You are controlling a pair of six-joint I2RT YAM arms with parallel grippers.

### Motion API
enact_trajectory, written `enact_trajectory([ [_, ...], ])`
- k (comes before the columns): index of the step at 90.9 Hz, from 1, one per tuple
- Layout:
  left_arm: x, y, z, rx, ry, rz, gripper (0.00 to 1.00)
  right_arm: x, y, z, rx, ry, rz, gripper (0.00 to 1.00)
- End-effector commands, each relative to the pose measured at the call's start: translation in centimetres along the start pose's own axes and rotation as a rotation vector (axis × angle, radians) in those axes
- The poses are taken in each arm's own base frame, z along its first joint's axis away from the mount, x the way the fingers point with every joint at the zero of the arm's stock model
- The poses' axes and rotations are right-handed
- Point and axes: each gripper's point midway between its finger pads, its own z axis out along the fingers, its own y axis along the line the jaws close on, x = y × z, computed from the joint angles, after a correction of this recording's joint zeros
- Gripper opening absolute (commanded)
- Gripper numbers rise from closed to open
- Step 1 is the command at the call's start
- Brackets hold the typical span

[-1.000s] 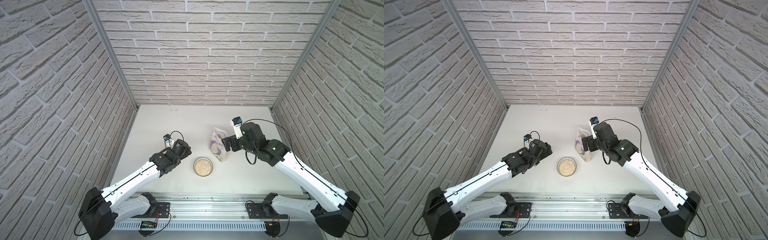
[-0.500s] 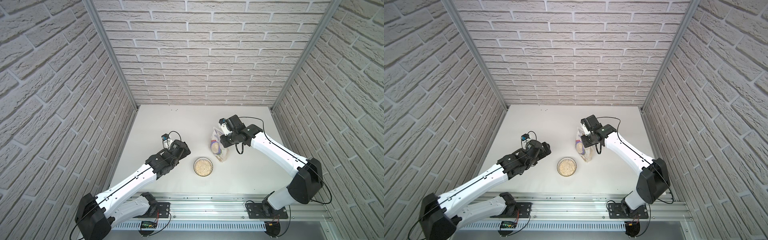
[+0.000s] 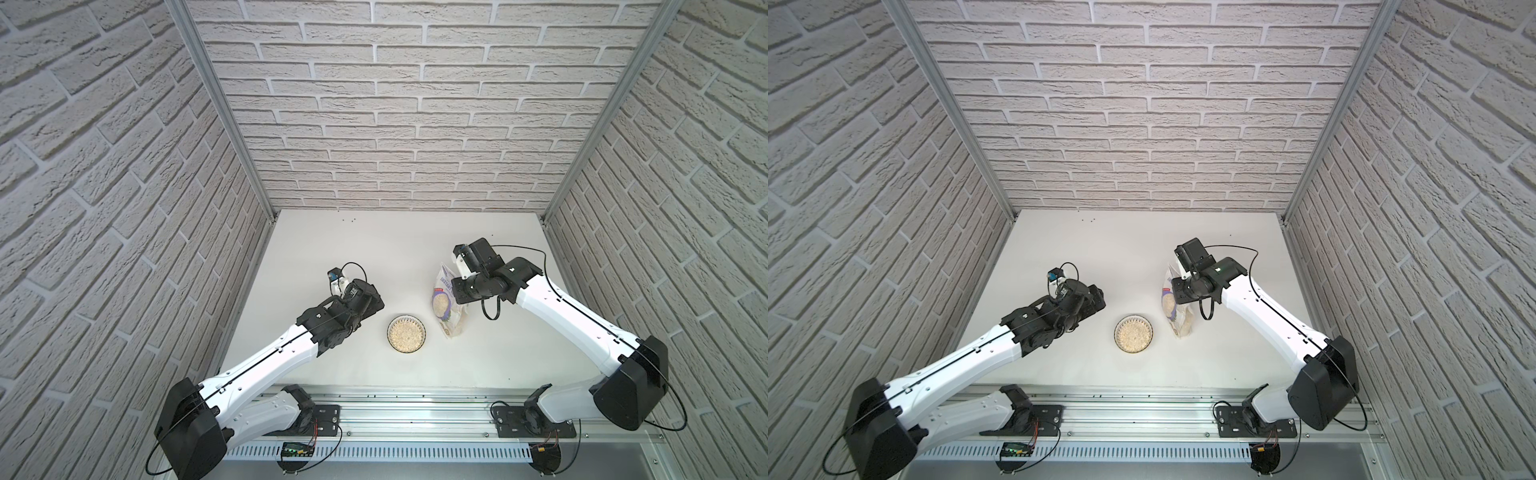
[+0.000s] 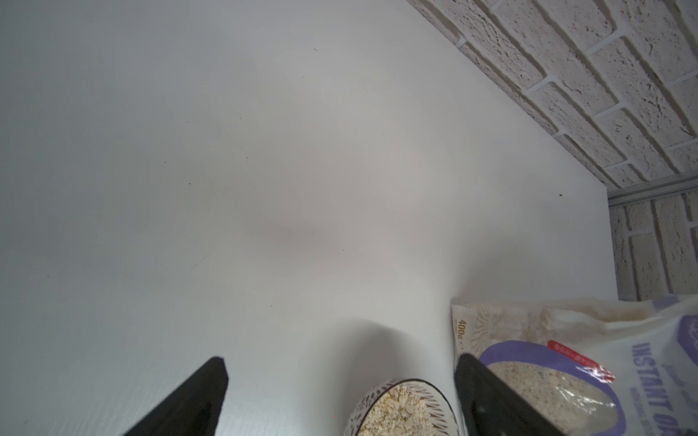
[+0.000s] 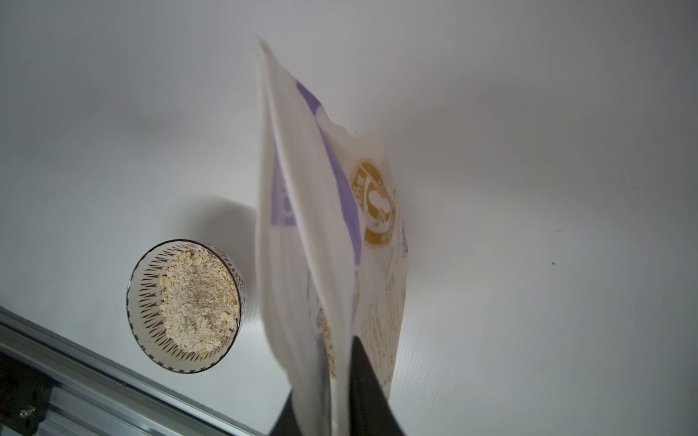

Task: Pour the oats into the breakfast bowl
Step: Close the oats bag at the center of the board.

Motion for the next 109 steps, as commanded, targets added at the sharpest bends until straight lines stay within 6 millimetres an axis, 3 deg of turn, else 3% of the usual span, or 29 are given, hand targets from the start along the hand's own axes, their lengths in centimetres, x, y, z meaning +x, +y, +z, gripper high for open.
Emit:
enact_trajectory([
  [1,-0.1,-0.8,0.1,0.029,-0.002,0.005,0.97,-0.9,0.5,-1.3,-0.022,-0.063,0.007,0.56],
  [15,-0.2,-0.7,-0.1,0.026,-0.008,0.004,0.97,0.2,-0.1,-2.9,-0.013,-0.062,-0.032,0.56],
  [35,-0.3,-0.7,-0.1,0.026,-0.01,0.003,0.96,2.3,-0.6,-3.7,-0.016,-0.029,-0.072,0.41],
  [68,-0.3,-0.9,-0.3,0.032,-0.011,0.009,0.96,2.3,0.3,-2.5,-0.038,-0.001,-0.106,0.4],
  [78,-0.3,-1.0,-0.3,0.031,-0.013,0.01,0.95,2.3,0.2,-2.1,-0.025,0.013,-0.119,0.25],
  [84,-0.3,-1.1,-0.4,0.034,-0.012,0.011,0.96,2.2,0.1,-2.1,-0.013,0.017,-0.121,0.05],
  [96,-0.4,-1.1,-0.4,0.03,-0.014,0.012,0.96,1.5,-0.9,-3.6,0.071,-0.07,-0.087,0.03],
  [109,-0.6,-1.0,-0.4,0.025,-0.021,0.01,0.95,0.4,0.6,-5.0,-0.019,-0.177,-0.044,0.03],
])
